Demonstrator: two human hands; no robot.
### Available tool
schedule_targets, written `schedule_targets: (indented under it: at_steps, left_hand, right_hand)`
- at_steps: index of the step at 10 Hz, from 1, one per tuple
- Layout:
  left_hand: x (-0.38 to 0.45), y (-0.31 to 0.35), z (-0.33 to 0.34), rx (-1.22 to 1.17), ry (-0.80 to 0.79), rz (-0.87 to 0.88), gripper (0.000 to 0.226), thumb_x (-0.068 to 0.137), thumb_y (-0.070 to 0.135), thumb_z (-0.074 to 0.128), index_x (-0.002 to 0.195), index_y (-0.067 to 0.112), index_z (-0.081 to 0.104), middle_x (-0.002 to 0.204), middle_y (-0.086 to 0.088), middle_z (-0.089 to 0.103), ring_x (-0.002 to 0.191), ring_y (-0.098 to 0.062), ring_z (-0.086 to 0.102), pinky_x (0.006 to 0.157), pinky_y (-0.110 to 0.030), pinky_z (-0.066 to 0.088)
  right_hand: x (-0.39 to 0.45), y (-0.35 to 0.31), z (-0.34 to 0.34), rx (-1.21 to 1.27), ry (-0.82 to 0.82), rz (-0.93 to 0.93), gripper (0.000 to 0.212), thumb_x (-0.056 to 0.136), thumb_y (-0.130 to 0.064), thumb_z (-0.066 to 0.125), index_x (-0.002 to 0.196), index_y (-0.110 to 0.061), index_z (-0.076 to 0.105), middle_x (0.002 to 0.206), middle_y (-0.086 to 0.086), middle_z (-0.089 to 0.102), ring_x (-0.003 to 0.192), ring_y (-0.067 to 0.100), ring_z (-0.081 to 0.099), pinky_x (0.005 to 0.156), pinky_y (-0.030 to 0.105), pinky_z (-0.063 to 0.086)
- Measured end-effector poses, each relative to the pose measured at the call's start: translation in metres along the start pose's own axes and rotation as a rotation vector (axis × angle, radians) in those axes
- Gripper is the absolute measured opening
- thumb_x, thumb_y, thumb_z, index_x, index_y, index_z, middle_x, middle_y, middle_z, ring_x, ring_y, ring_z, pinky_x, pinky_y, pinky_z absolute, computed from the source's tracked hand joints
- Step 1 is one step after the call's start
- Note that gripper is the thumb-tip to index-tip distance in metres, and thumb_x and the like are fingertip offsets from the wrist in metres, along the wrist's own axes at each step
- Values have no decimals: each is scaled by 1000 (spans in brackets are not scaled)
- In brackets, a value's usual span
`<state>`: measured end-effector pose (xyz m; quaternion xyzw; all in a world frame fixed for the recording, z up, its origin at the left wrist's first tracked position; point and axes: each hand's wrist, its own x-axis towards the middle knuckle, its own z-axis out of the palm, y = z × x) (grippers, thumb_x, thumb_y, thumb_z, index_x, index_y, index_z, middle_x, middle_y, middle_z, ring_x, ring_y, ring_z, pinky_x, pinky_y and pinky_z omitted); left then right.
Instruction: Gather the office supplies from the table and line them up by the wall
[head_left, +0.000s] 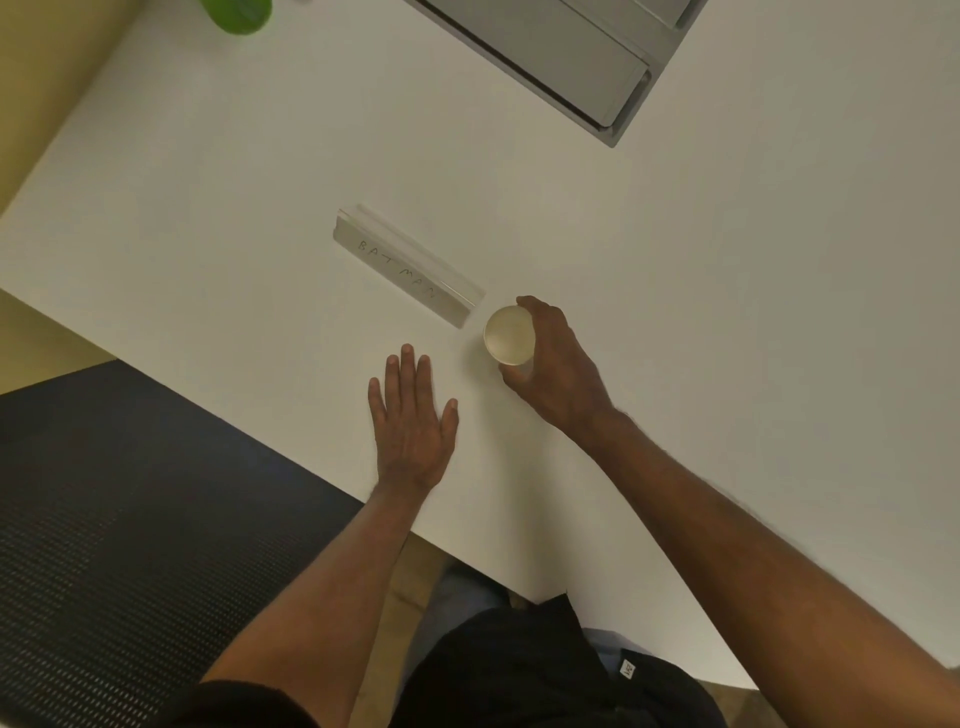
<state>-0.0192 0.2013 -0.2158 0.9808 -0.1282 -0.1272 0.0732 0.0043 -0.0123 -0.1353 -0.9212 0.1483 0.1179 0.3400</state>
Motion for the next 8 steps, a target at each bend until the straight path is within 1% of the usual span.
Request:
schedule_targets:
  at_steps: [1,3,4,5,6,7,8]
  left_hand:
    - [1,0,1,8,-4,3,69,104,48,28,159,8,16,168,-13,3,156,-29,2,123,-55,13]
    - [1,-1,3,20,-1,2,70,103,49,29,159,9,16,168,-12,1,156,-29,1,123,-55,13]
    - [2,-1,3,20,-13,10,70,103,49,28,159,9,14,168,-12,0,156,-28,0,123,-54,12]
    - [2,0,1,27,-25,8,70,103,50,27,159,10,14,168,-12,1,156,-28,0,123,-54,11]
    - [1,-2,-2,46,-41,10,70,104,50,28,160,9,14,168,-12,1,156,-28,1,124,-53,12]
    - [0,2,-15,33,-81,22,71,104,49,31,159,9,14,168,-13,3,155,-29,3,123,-53,13]
    - [-1,6,-22,1,-103,5,71,103,49,33,159,9,16,168,-13,5,155,-31,6,123,-55,12]
  right_hand:
    - [1,0,2,6,-10,16,86,81,-31,78,152,-27,30,148,-7,42,132,18,49,91,40,55]
    - [-1,-1,2,6,-17,16,91,81,-29,77,154,-26,24,150,-5,41,134,20,48,90,45,57]
    - [-3,-1,0,38,-2,10,95,80,-28,79,155,-25,22,151,-4,40,134,20,49,89,43,57]
    - [-6,2,-4,66,-5,15,100,78,-29,80,157,-25,19,152,-5,38,137,17,45,90,37,55]
    - [-13,8,-10,76,-21,34,105,77,-33,81,158,-29,15,155,-9,34,138,14,46,90,33,53]
    - [-27,13,-22,62,-23,33,107,76,-37,80,157,-34,10,157,-12,30,137,17,47,91,41,57]
    - [-45,28,-30,51,-16,50,106,76,-42,78,156,-37,8,159,-12,26,141,19,44,95,48,55]
